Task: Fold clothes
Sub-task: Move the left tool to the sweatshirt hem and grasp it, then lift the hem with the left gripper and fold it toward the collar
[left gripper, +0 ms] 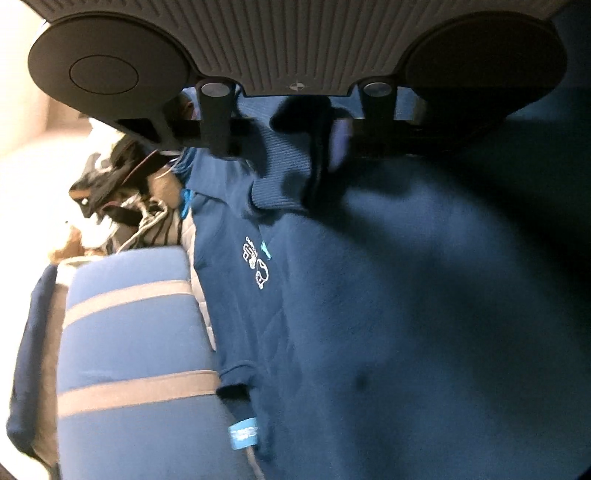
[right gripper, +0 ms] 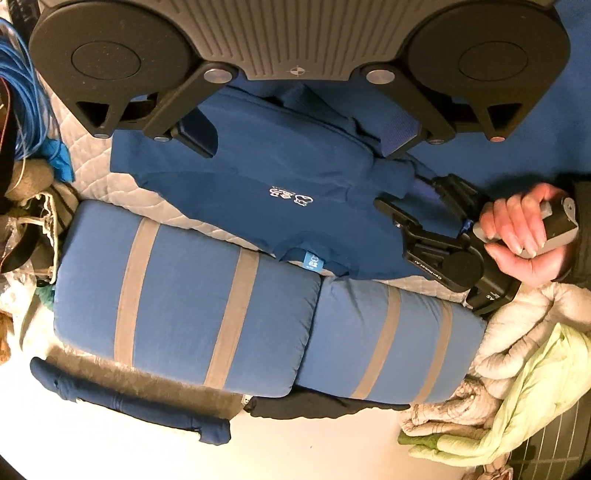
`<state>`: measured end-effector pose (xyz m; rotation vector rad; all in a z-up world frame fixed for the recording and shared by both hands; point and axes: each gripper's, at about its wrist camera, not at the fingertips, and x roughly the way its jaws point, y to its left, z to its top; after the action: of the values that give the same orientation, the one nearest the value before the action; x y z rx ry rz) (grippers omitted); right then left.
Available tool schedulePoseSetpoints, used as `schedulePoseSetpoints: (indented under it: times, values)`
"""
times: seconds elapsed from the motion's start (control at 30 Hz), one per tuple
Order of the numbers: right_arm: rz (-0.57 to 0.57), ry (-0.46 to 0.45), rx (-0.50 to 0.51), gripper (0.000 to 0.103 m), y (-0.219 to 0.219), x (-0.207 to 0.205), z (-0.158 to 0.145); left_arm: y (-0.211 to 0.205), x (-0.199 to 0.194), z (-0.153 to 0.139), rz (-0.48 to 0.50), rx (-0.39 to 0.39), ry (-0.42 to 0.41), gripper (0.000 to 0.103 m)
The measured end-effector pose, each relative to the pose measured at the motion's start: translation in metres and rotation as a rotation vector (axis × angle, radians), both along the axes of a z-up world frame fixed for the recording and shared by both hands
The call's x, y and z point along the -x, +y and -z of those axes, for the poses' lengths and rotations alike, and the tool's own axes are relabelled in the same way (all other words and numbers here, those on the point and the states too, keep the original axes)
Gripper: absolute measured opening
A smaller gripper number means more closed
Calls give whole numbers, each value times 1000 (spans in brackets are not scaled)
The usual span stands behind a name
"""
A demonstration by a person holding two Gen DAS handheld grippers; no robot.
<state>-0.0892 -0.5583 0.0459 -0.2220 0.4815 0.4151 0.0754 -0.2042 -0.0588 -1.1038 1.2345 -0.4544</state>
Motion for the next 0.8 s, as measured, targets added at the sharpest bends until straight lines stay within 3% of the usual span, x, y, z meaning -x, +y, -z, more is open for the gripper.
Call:
schedulePoseSetpoints:
  times: [0.1, 0.23, 0.53, 0.8]
  values:
    - [30, 1, 19, 96, -5, -3, 7, 1, 1, -4, 1, 18, -16, 6]
    - [95, 3, 46, 103, -17, -9, 18, 5, 0, -30, -1, 66, -90, 5]
    - [249, 11, 105, 103, -44, -22, 44, -7, -1, -90, 26, 154, -212, 5]
    - [447, 70, 70, 103, -81, -54, 70, -9, -3, -136, 28, 238, -289, 5]
